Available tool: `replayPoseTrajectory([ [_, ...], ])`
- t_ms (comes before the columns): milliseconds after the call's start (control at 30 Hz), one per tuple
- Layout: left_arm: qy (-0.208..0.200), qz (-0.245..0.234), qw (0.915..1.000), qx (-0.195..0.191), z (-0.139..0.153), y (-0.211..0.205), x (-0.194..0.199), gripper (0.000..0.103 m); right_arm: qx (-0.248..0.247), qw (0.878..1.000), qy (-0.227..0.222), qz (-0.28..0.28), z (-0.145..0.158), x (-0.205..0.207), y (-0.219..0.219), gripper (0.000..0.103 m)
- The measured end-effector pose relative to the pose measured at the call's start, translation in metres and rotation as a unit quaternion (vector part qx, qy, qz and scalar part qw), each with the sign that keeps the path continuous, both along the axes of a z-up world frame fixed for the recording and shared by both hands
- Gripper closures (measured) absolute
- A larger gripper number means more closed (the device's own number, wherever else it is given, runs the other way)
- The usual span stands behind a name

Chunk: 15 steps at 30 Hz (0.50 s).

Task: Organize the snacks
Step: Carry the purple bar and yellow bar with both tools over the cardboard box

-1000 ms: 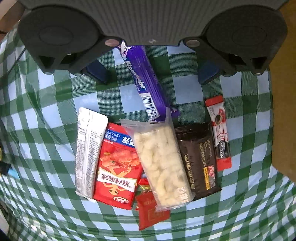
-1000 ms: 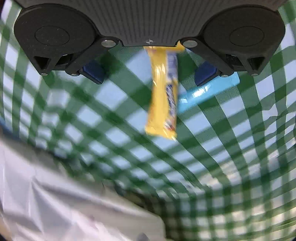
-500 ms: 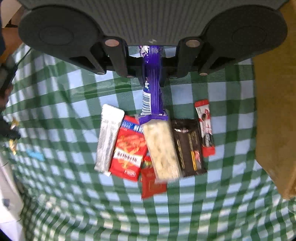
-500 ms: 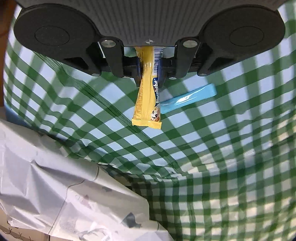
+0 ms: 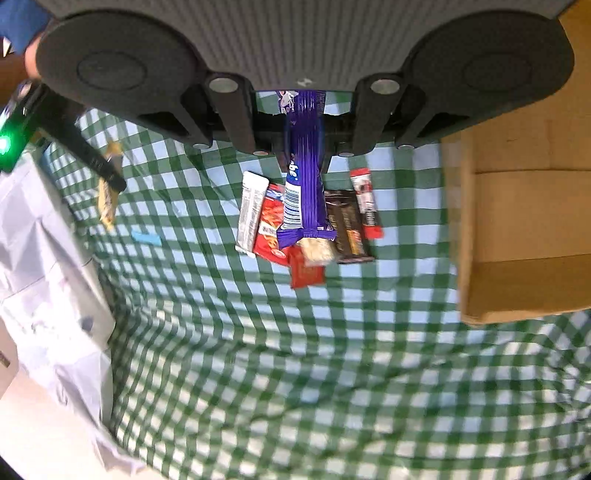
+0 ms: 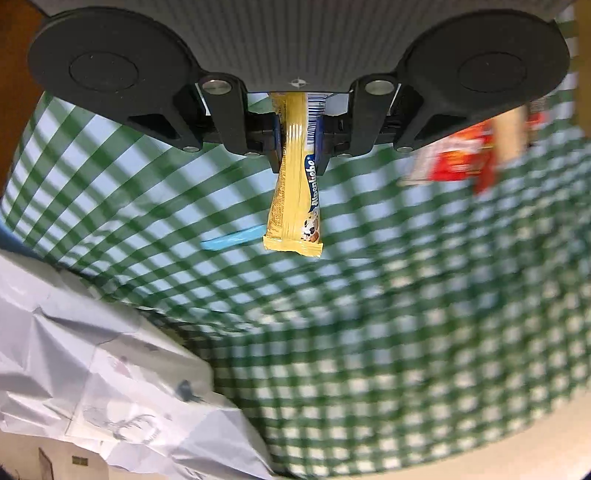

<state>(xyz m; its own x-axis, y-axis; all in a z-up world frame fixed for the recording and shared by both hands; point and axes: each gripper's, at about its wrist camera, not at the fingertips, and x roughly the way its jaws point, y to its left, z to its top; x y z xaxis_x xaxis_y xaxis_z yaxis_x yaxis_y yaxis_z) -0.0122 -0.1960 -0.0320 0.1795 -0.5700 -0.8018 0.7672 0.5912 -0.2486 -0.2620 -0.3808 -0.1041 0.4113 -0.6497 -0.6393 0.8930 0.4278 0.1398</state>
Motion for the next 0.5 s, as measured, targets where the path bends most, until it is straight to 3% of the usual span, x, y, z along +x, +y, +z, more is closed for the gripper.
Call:
replayPoseTrajectory([
  [300,-0.018,0.048,0.9985,-0.015,0.038,0.094,0.01,0.089,-0.016,0.995,-0.04,0.087,0.049,0.026,0.117,0.086],
  [500,-0.041,0.089,0.9952,-0.002,0.055,0.169,0.016,0.089,-0.002,0.981,-0.054,0.184,0.082,0.054,0.199,0.086],
])
